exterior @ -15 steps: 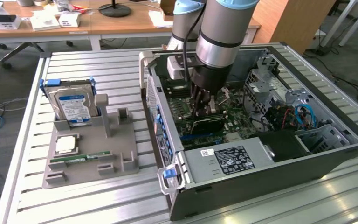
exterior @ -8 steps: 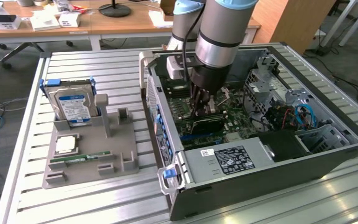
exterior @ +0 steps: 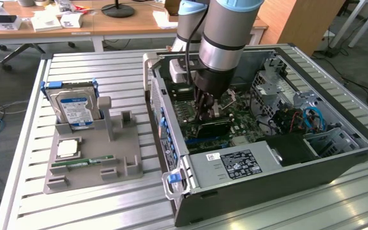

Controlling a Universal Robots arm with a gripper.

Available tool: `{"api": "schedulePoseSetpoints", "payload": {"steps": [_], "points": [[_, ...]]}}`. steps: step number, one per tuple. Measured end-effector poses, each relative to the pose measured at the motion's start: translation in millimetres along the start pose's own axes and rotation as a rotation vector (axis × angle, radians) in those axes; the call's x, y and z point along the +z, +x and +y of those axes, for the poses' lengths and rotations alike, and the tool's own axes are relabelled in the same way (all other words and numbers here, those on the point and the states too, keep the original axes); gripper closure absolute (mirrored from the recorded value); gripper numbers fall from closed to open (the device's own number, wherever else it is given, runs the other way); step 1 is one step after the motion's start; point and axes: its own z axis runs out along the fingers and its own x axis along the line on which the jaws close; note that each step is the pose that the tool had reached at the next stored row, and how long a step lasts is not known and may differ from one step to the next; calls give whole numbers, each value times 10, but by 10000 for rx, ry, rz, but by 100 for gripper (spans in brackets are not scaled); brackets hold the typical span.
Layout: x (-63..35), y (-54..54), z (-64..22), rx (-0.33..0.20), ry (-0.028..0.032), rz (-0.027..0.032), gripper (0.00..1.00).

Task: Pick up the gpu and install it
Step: 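Press down on the gpu until it lock into place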

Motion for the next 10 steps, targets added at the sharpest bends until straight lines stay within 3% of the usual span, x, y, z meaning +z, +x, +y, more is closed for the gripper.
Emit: {"api": "schedulePoseSetpoints", "payload": {"steps": [10], "points": [[8,0,7,-1,1,-1,89]]}}
